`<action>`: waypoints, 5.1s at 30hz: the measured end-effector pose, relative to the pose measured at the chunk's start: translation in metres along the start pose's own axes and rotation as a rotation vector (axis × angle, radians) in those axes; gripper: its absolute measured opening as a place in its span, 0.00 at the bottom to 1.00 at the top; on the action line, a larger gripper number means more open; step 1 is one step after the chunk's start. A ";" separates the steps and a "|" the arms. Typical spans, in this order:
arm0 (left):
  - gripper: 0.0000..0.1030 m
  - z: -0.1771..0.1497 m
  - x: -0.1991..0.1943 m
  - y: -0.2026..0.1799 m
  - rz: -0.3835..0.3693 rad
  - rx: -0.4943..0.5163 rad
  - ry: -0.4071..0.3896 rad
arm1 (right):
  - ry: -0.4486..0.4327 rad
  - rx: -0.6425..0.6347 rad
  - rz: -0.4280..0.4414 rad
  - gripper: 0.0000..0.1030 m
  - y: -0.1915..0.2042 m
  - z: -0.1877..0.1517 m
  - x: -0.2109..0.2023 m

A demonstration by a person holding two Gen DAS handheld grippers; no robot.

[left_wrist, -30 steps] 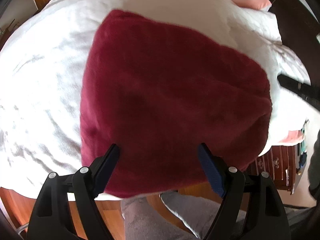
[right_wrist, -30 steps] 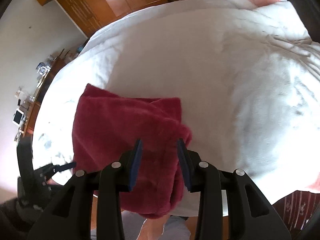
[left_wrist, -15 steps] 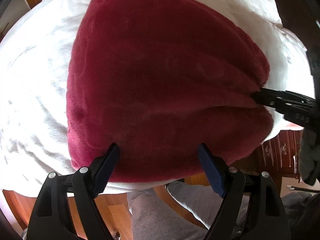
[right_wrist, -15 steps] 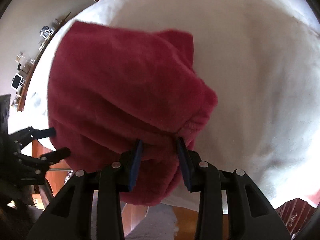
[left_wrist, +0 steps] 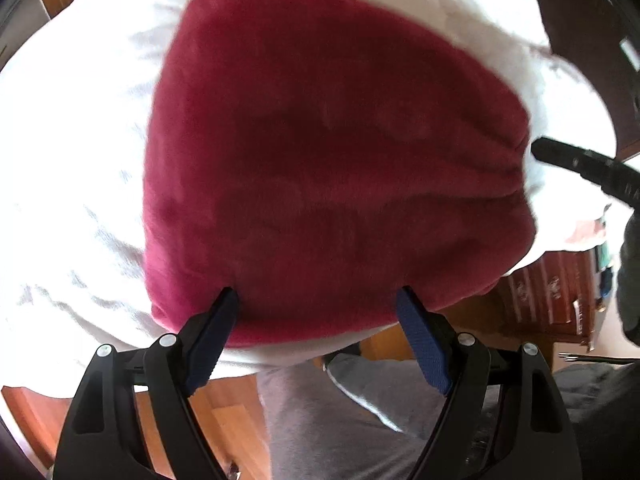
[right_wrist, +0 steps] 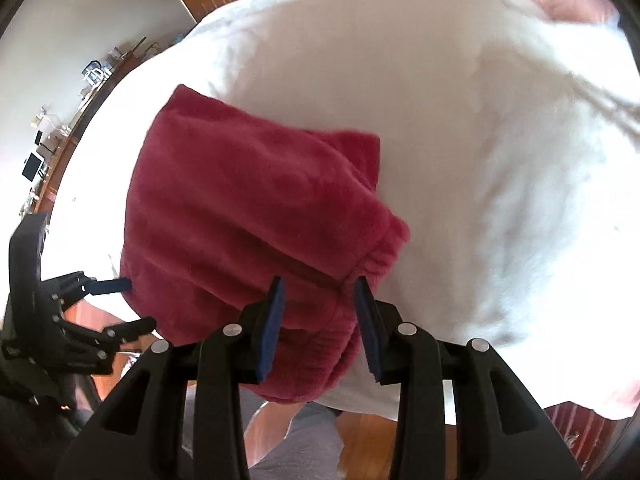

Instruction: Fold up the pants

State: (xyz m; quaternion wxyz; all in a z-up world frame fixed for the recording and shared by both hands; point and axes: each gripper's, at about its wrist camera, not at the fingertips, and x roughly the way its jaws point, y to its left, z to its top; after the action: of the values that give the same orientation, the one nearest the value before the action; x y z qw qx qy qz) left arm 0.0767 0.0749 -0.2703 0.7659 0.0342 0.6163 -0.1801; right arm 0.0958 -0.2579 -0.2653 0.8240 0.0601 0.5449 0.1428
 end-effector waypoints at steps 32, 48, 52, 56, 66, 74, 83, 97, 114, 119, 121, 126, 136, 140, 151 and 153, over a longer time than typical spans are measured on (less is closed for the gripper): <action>0.83 0.168 0.058 0.044 0.014 0.100 -0.069 | 0.150 0.138 -0.011 0.37 0.030 -0.012 0.088; 0.82 0.100 -0.011 0.053 0.007 -0.014 -0.092 | 0.034 0.261 0.106 0.37 -0.014 0.012 0.017; 0.82 0.073 -0.006 0.042 0.018 -0.027 -0.059 | 0.041 0.260 0.111 0.37 -0.020 0.019 0.032; 0.82 0.049 0.017 0.037 0.052 -0.055 -0.003 | 0.058 0.258 0.075 0.37 -0.036 0.018 0.054; 0.84 0.048 0.026 0.029 0.117 -0.087 -0.014 | 0.068 0.200 0.123 0.37 -0.030 0.024 0.057; 0.83 0.060 -0.001 0.009 0.206 -0.030 -0.077 | 0.035 0.227 0.168 0.62 -0.034 0.007 0.029; 0.83 0.076 -0.011 0.001 0.265 -0.025 -0.117 | 0.072 0.325 0.209 0.68 -0.058 -0.011 0.039; 0.85 0.087 -0.008 0.029 0.233 -0.088 -0.090 | 0.109 0.365 0.267 0.76 -0.053 -0.003 0.068; 0.92 0.109 0.009 0.057 0.149 -0.060 -0.028 | 0.138 0.410 0.226 0.85 -0.043 0.004 0.094; 0.95 0.114 0.016 0.066 0.089 -0.046 0.001 | 0.145 0.449 0.220 0.88 -0.043 0.003 0.102; 0.95 0.118 0.022 0.072 0.056 -0.044 0.018 | 0.148 0.463 0.217 0.89 -0.044 0.003 0.106; 0.95 0.125 0.038 0.092 -0.066 -0.085 0.069 | 0.152 0.504 0.221 0.90 -0.044 0.006 0.115; 0.95 0.124 0.068 0.122 -0.276 -0.202 0.168 | 0.187 0.566 0.267 0.92 -0.048 0.009 0.134; 0.95 0.126 0.077 0.127 -0.333 -0.242 0.191 | 0.194 0.562 0.265 0.91 -0.049 0.011 0.138; 0.80 0.124 0.078 0.137 -0.459 -0.305 0.212 | 0.189 0.544 0.221 0.52 -0.037 0.016 0.116; 0.65 0.128 0.070 0.137 -0.478 -0.285 0.199 | 0.181 0.536 0.211 0.47 -0.033 0.020 0.107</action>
State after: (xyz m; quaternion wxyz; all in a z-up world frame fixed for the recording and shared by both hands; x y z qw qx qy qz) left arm 0.2514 0.1511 -0.3303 0.6345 -0.2024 0.6981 -0.2628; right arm 0.1585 -0.2557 -0.3597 0.7075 0.3189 0.6252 0.0834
